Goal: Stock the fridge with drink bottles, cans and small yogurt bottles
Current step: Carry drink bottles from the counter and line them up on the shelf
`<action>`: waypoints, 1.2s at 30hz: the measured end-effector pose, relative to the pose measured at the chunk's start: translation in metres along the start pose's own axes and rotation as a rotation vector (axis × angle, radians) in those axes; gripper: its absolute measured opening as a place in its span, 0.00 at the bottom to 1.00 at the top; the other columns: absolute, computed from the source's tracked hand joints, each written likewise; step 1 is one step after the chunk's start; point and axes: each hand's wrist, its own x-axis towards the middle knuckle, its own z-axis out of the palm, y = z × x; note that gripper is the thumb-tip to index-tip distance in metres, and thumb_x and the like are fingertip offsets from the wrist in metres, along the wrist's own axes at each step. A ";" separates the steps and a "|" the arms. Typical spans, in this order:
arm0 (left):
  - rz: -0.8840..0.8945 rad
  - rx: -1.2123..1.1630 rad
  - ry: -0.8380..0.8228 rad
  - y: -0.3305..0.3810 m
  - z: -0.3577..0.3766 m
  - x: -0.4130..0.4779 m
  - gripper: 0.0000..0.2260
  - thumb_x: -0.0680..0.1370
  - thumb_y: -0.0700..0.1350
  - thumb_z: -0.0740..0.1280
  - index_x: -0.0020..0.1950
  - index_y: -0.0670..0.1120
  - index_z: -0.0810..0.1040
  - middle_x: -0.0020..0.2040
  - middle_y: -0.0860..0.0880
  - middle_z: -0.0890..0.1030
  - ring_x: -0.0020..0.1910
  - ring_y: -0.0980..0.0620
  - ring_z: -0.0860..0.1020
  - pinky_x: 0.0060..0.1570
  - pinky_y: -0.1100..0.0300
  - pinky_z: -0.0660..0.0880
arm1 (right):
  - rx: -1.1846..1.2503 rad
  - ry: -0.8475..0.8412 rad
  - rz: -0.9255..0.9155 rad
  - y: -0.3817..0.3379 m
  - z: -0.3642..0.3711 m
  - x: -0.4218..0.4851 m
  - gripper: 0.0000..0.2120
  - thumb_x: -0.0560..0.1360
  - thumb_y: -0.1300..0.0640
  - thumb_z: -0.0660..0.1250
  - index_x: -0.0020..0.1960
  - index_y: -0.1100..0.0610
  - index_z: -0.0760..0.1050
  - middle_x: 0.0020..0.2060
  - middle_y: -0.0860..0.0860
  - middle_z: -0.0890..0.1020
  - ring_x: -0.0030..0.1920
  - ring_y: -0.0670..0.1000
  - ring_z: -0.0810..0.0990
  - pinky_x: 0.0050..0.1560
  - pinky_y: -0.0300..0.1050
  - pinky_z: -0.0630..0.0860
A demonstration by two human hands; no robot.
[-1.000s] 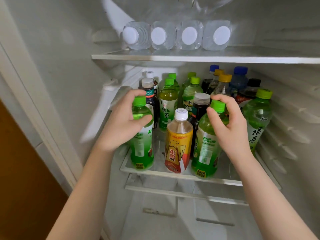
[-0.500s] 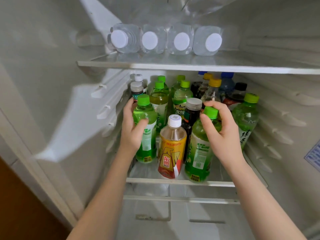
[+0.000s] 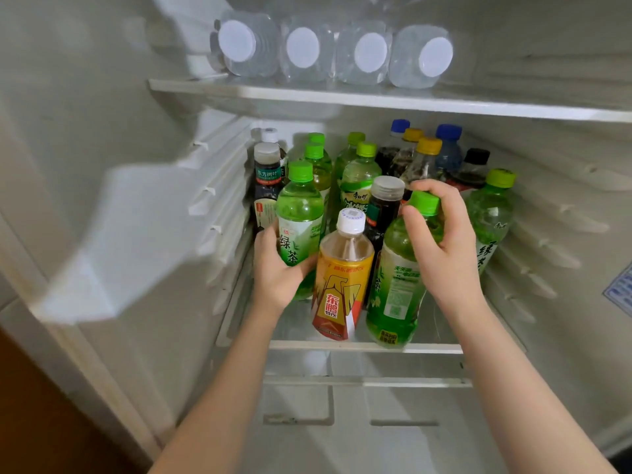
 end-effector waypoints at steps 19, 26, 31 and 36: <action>-0.017 -0.056 -0.126 -0.024 0.009 -0.004 0.31 0.70 0.41 0.76 0.70 0.51 0.66 0.54 0.69 0.72 0.51 0.80 0.70 0.45 0.83 0.67 | 0.004 0.015 0.006 0.000 0.001 -0.002 0.12 0.77 0.54 0.62 0.59 0.44 0.69 0.52 0.31 0.74 0.54 0.40 0.75 0.56 0.46 0.75; -0.074 -0.114 -0.237 -0.031 0.013 0.009 0.34 0.72 0.41 0.73 0.72 0.53 0.59 0.56 0.67 0.70 0.51 0.76 0.72 0.44 0.81 0.70 | 0.007 0.005 0.011 0.000 0.000 -0.001 0.12 0.76 0.54 0.62 0.59 0.45 0.69 0.51 0.32 0.74 0.52 0.41 0.76 0.54 0.49 0.76; -0.092 -0.093 -0.286 -0.036 0.019 0.019 0.32 0.74 0.43 0.72 0.73 0.46 0.59 0.55 0.64 0.74 0.51 0.70 0.74 0.45 0.75 0.74 | 0.007 -0.002 0.009 -0.001 0.000 -0.001 0.12 0.76 0.54 0.62 0.58 0.43 0.69 0.49 0.31 0.74 0.49 0.40 0.76 0.51 0.48 0.77; -0.097 -0.062 -0.286 -0.042 0.018 0.021 0.33 0.73 0.45 0.72 0.73 0.48 0.59 0.54 0.64 0.74 0.52 0.66 0.75 0.48 0.71 0.73 | 0.004 0.001 0.008 0.000 0.001 -0.001 0.12 0.77 0.55 0.62 0.58 0.44 0.69 0.49 0.31 0.74 0.49 0.40 0.76 0.51 0.47 0.77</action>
